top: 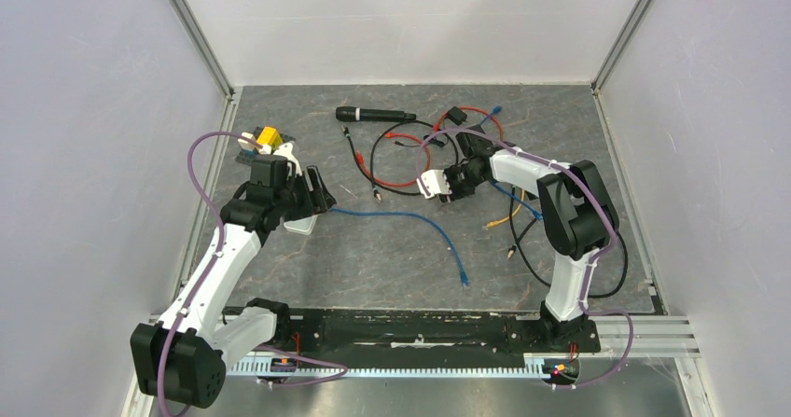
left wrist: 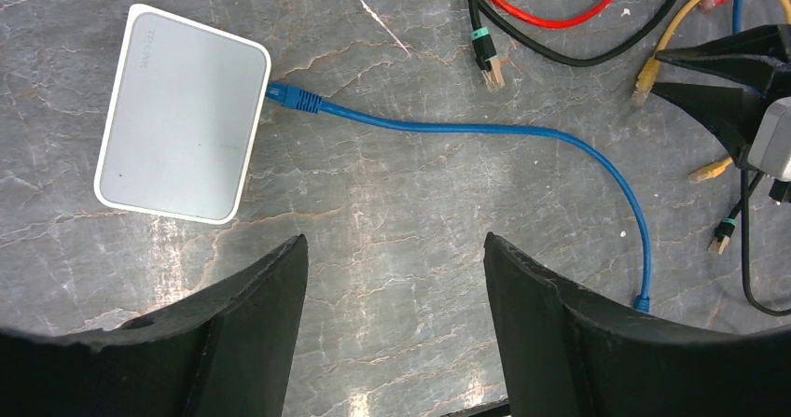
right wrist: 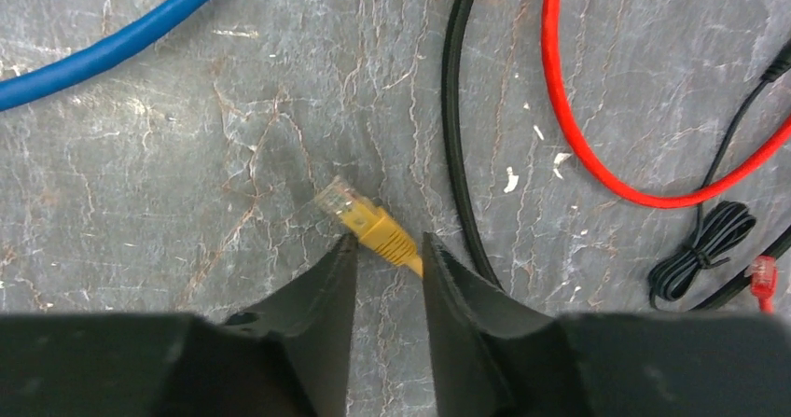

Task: Insert the plug into the switch port
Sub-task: Pick up the connector from the center of the board.

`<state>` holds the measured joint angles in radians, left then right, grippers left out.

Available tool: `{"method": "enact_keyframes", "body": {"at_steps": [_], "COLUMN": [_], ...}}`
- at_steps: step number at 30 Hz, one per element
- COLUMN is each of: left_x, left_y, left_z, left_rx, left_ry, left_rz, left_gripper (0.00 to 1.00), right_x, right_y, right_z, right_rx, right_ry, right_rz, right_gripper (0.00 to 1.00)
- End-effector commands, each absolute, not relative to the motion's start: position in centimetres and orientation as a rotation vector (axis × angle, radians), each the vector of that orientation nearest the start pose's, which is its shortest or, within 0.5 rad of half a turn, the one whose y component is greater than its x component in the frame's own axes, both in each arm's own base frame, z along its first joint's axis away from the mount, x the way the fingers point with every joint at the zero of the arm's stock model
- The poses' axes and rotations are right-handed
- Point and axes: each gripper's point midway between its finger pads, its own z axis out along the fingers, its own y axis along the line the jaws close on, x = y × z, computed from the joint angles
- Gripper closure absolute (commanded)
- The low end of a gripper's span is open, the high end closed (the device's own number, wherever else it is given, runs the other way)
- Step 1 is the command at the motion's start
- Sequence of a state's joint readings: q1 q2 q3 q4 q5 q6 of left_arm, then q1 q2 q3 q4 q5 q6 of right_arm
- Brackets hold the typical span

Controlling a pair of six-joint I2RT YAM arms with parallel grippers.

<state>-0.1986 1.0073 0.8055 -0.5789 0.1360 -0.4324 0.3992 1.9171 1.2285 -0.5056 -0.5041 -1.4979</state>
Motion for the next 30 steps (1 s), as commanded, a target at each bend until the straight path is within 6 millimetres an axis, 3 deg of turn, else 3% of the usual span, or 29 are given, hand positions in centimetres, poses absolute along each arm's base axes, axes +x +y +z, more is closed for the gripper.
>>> {"method": "enact_keyframes", "body": {"at_steps": [1, 4, 9, 18, 20, 24, 30], "left_x": [26.9, 26.9, 27.0, 26.9, 26.9, 26.8, 26.9], "left_y": [-9.5, -9.6, -9.5, -9.1, -9.1, -9.0, -8.5], "left_z": [15.1, 15.1, 15.2, 15.4, 15.4, 15.5, 15.5], "left_rx": [-0.169, -0.169, -0.180, -0.201, -0.202, -0.206, -0.231], "left_ry": [2.365, 2.369, 2.363, 2.354, 2.351, 2.347, 2.343], "left_rz": [-0.447, -0.451, -0.450, -0.431, -0.428, -0.420, -0.391], "left_gripper": [0.25, 0.26, 0.26, 0.26, 0.26, 0.26, 0.25], "right_x": [37.1, 36.7, 35.9, 33.0, 32.5, 32.3, 32.7], "right_y": [20.4, 20.3, 20.9, 24.9, 24.8, 23.7, 22.6], "right_z": [0.9, 0.4, -0.2, -0.4, -1.0, -1.9, -2.2], "right_rx": [-2.186, -2.184, -2.189, -2.194, -2.197, -2.188, -2.192], "right_ry": [1.401, 1.430, 1.465, 1.557, 1.601, 1.707, 1.704], "right_rz": [0.301, 0.321, 0.348, 0.496, 0.494, 0.457, 0.431], "right_gripper": [0.71, 0.79, 0.82, 0.81, 0.80, 0.70, 0.69]}}
